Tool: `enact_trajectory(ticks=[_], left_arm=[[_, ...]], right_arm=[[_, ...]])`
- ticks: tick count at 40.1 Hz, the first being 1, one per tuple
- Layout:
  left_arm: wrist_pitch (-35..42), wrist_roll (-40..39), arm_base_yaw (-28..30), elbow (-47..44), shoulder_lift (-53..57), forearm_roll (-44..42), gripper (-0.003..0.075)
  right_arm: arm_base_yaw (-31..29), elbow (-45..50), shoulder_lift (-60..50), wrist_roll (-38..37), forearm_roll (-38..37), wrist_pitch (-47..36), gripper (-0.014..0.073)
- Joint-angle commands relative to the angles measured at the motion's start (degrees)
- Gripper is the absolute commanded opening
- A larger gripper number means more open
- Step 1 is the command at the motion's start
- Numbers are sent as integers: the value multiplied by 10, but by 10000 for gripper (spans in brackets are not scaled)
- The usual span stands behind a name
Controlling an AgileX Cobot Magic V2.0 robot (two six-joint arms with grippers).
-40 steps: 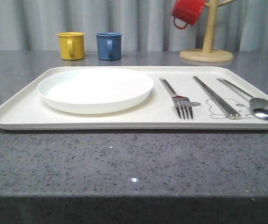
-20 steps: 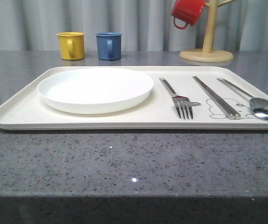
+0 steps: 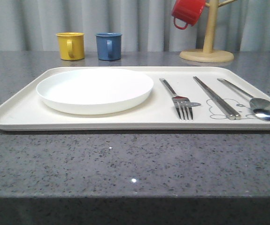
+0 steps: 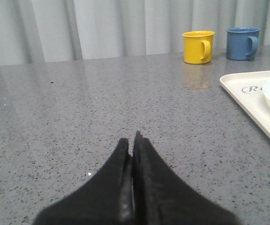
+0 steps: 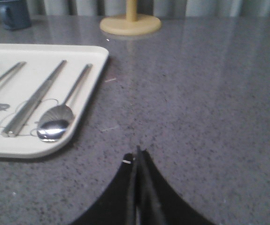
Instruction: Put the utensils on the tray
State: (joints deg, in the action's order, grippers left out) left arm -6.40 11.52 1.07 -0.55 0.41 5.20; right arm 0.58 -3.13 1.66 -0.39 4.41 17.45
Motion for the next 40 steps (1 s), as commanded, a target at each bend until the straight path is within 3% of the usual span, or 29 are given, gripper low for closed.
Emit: enact_trajectory(ticks=[1,4,40], left_arm=[[46,-5,2,2,13,6,-18],[46,-5,2,2,13,6,-18],[46,-5,2,2,12,6,-18]], right_arm=[[-21,17,-17,4,7,-57,-68],[-22,48,-34,4,7,-77,-68],[-22,47,-32,4,7,-61,-68]])
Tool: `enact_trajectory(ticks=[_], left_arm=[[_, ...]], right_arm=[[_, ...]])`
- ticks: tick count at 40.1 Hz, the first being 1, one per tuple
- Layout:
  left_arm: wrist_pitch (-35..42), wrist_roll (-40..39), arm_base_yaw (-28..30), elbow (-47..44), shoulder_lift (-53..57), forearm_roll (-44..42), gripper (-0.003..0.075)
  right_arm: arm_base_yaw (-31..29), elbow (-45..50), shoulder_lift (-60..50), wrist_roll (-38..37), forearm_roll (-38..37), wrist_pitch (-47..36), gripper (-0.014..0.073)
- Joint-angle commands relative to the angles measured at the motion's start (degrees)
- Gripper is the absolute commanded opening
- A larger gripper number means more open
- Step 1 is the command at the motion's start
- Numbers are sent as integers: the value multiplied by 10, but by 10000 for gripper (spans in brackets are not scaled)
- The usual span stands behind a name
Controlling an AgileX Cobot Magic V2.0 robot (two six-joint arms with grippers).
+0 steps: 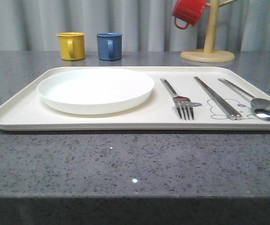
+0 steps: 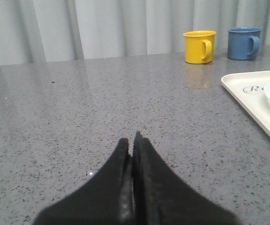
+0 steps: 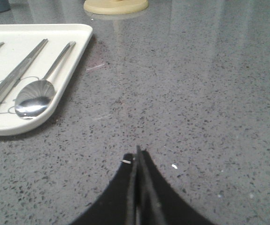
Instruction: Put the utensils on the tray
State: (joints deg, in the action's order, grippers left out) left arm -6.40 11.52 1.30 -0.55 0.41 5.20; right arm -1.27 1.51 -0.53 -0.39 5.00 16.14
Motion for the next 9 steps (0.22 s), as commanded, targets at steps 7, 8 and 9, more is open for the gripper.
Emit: enact_trajectory(ticks=[7,8,9], left_arm=[[46,-5,0,2,12,6,-18],[46,-5,0,2,12,6,-18],[46,-5,0,2,12,6,-18]], right_arm=[[-3,0,-10,4,1,-48,-68],[-3,0,-10,4,1,-48,-68],[-3,0,-10,4,1,-48,-68]])
